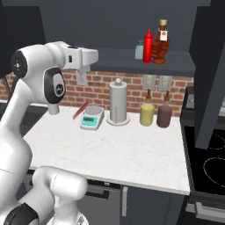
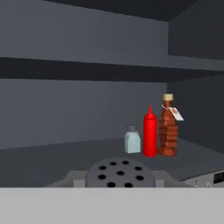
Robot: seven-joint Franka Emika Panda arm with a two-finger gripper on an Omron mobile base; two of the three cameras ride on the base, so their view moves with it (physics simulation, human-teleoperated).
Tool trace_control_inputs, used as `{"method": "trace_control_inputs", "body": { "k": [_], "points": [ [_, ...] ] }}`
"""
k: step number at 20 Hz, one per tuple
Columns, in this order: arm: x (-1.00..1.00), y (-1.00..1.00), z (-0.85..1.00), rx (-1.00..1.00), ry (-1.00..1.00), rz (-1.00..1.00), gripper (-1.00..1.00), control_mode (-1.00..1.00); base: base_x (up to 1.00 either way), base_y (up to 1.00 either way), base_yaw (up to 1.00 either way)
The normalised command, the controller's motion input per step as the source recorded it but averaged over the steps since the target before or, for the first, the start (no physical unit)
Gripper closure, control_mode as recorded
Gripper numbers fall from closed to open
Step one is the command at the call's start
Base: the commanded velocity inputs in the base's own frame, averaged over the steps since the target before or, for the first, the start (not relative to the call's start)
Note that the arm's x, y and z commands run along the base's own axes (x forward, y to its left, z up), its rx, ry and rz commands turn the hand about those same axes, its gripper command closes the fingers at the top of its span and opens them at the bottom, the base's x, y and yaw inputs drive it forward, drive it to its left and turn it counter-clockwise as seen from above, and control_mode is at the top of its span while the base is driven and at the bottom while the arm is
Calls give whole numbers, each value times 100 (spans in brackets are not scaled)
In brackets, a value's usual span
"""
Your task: Put the shaker and condiment bottle from the counter next to their counterparts in the cabinet.
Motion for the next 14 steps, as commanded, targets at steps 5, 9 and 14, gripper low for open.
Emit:
{"method": "trace_control_inputs", "body": {
  "k": [5, 9, 14],
  "points": [
    [40, 20, -32, -7, 10, 7, 100, -100, 0, 0, 0],
    [50, 0, 0, 0, 0, 1, 100, -100, 0, 0, 0],
    [33, 0, 2, 0, 0, 0, 100, -100, 0, 0, 0]
  ]
}}
